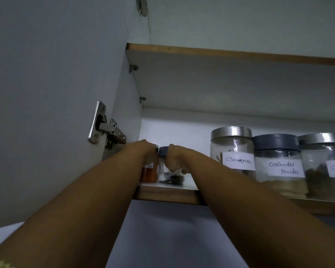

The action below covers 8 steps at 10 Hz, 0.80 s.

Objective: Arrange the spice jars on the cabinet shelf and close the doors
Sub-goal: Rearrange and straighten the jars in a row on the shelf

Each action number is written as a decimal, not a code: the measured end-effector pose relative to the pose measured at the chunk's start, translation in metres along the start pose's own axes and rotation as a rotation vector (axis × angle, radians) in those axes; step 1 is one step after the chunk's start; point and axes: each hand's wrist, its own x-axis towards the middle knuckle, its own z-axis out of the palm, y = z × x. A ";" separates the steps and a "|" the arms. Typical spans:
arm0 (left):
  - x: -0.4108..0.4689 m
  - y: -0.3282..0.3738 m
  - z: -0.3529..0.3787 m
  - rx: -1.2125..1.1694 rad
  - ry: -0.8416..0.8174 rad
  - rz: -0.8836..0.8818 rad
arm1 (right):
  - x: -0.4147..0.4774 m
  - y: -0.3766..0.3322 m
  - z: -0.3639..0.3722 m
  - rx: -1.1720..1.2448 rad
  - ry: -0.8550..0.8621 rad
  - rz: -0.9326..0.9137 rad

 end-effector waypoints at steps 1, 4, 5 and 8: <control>-0.002 0.000 0.007 -0.070 0.029 -0.011 | 0.010 0.001 0.010 0.003 0.036 0.041; -0.036 0.014 -0.012 -0.503 0.503 0.133 | -0.033 -0.002 -0.021 -0.079 0.319 -0.228; -0.056 0.025 -0.042 -0.637 0.609 0.217 | -0.055 0.001 -0.055 -0.256 0.483 -0.314; -0.088 0.093 -0.107 -0.663 0.365 0.305 | -0.112 0.079 -0.144 -0.302 0.458 -0.181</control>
